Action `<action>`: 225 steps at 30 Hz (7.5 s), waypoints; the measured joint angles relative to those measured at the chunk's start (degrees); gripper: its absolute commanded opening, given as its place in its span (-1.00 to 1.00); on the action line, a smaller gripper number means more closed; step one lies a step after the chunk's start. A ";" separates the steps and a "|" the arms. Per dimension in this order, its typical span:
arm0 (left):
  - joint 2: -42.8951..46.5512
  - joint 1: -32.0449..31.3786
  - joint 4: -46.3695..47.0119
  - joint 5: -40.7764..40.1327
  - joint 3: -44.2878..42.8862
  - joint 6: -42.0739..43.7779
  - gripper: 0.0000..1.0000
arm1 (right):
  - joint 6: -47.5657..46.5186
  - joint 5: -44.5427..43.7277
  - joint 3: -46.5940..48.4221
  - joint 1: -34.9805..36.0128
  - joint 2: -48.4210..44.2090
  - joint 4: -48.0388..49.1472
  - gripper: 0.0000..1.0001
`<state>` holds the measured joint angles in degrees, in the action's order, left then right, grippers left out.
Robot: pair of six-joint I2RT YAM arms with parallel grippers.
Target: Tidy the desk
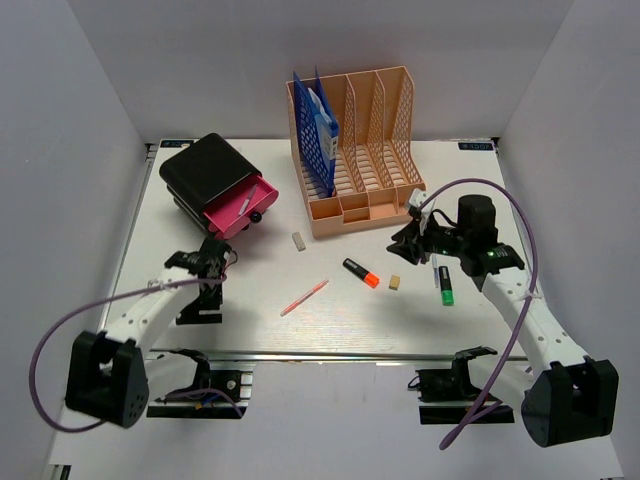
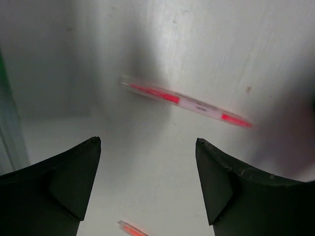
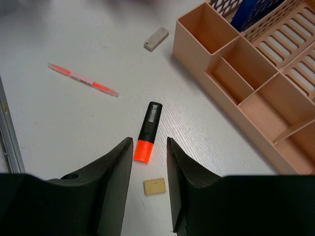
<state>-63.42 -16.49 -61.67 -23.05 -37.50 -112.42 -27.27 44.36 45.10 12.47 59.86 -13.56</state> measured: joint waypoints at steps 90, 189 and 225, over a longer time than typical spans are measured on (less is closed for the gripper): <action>5.33 15.45 7.39 5.75 -12.61 29.81 -1.00 | -0.15 6.84 -2.80 -8.28 -4.76 0.92 -0.21; 24.59 -26.32 17.59 18.47 -21.59 91.27 0.94 | -36.85 -2.99 18.51 14.71 25.38 -19.41 0.65; 53.62 -26.77 -5.25 6.51 -12.44 73.42 0.96 | -42.29 -15.26 42.82 42.27 60.81 -27.04 -0.16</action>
<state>-9.80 -43.27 -66.92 -16.53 -49.93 -39.00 -69.56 29.10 87.92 54.74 120.66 -40.60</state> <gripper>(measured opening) 0.982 0.470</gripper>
